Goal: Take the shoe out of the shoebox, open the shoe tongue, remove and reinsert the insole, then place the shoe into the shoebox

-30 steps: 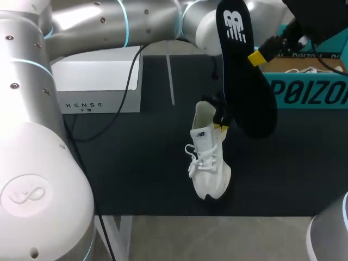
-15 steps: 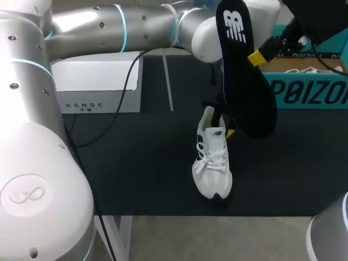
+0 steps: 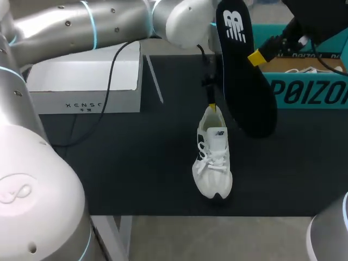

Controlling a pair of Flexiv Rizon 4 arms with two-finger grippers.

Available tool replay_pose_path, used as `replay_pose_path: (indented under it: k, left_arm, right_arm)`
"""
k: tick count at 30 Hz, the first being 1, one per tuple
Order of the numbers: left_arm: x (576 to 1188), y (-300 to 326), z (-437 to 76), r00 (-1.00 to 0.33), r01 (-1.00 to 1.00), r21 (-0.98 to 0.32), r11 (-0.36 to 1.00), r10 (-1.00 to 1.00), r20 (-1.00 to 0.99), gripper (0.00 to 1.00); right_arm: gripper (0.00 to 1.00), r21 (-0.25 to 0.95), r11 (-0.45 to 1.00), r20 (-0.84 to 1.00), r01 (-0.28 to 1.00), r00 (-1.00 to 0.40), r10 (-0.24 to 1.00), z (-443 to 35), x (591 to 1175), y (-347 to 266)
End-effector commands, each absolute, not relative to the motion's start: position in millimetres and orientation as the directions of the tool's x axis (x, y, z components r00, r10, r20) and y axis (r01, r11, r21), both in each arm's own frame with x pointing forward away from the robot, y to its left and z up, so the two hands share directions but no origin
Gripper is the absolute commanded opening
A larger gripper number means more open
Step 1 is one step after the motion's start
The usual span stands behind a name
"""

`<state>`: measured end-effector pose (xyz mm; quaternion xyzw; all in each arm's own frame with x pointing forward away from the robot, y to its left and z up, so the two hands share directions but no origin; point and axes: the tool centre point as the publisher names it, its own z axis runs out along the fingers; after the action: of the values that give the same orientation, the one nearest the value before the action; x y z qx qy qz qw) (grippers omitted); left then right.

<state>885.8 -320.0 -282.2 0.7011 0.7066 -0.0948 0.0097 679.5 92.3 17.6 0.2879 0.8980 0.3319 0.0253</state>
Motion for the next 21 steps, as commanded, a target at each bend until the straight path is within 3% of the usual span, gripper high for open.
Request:
replay_pose_path:
  k: [1, 7, 15, 18, 21]
  left_arm:
    - [887, -273, -247, -0.106, 0.993, -0.037, 0.110, 0.735, -0.670, 1.00]
    - [886, -235, -241, -0.181, 0.970, -0.081, 0.230, 0.455, -0.872, 1.00]
    - [865, -200, -251, -0.287, 0.937, -0.288, 0.199, -0.037, -0.957, 1.00]
    - [859, -201, -258, -0.417, 0.888, -0.427, 0.172, -0.095, -0.904, 1.00]
    - [859, -201, -258, -0.417, 0.888, -0.427, 0.172, -0.095, -0.904, 1.00]
  right_arm:
    - [0.00, 0.607, 0.616, 0.147, 0.502, -0.833, 0.534, 18, 681, 94]
    - [0.00, 0.607, 0.616, 0.147, 0.502, -0.833, 0.534, 18, 681, 94]
    - [0.00, 0.607, 0.616, 0.147, 0.502, -0.833, 0.534, 18, 681, 94]
    - [0.00, 0.607, 0.616, 0.147, 0.502, -0.833, 0.534, 18, 681, 94]
    - [0.00, 0.607, 0.616, 0.147, 0.502, -0.833, 0.534, 18, 681, 94]
